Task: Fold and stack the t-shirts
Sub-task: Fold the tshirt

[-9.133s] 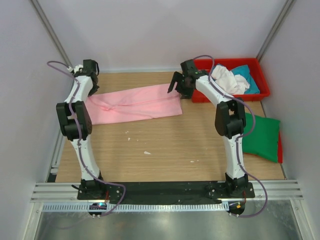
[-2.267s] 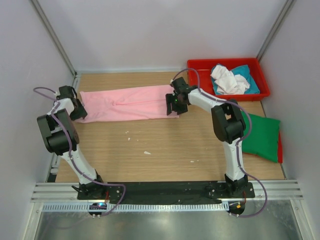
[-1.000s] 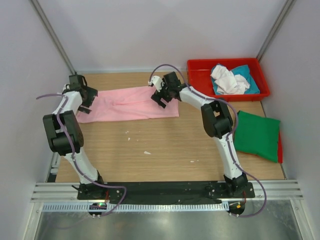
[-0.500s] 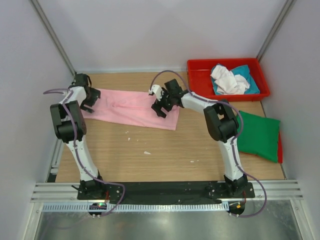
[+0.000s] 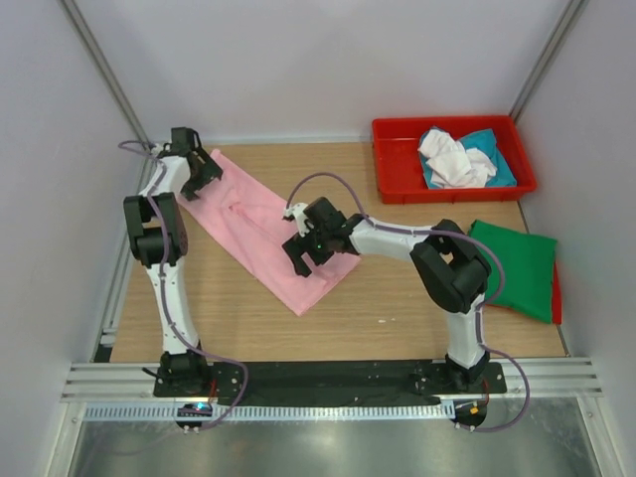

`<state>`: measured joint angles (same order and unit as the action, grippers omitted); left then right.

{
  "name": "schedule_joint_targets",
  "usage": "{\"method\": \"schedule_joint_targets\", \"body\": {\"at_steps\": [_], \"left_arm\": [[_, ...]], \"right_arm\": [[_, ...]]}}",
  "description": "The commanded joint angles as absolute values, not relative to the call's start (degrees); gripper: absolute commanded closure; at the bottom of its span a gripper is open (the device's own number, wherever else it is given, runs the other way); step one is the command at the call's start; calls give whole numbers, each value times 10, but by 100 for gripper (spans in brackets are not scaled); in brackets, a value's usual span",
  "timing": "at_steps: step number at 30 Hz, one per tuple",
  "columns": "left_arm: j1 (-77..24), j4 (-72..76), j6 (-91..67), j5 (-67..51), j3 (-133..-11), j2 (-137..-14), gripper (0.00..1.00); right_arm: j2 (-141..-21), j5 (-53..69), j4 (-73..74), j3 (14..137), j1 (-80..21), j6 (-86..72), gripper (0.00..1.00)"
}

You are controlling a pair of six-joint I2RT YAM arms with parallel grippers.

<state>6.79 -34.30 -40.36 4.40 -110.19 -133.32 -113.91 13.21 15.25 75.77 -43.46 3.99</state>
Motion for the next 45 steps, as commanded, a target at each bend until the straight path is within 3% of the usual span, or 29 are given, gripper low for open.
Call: {"method": "schedule_joint_targets", "body": {"at_steps": [1, 13, 18, 25, 30, 37, 45], "left_arm": [[32, -354, -367, 4, -1127, -1395, 14], [-66, -359, -373, -64, -1205, -1444, 14], [-101, -364, -389, -89, -1257, -1480, 14], [-129, -360, -417, -93, -1288, -1512, 14], [-142, -361, -416, -96, -1315, -1518, 13], [-117, -357, -415, -118, -1283, -1413, 12], [-90, -369, -367, -156, -1218, -1170, 8]], "right_arm": [[-1133, 59, 215, 730, -480, -97, 0], [-1077, -32, 193, 649, -616, -196, 0], [-1013, -32, 184, 624, -619, -221, 0], [-940, -90, 241, 703, -609, -235, 0], [-902, -88, 278, 734, -541, -269, 0], [-816, -98, 254, 701, -447, -282, 0], [-802, -68, 258, 733, -388, -307, 0]]}}
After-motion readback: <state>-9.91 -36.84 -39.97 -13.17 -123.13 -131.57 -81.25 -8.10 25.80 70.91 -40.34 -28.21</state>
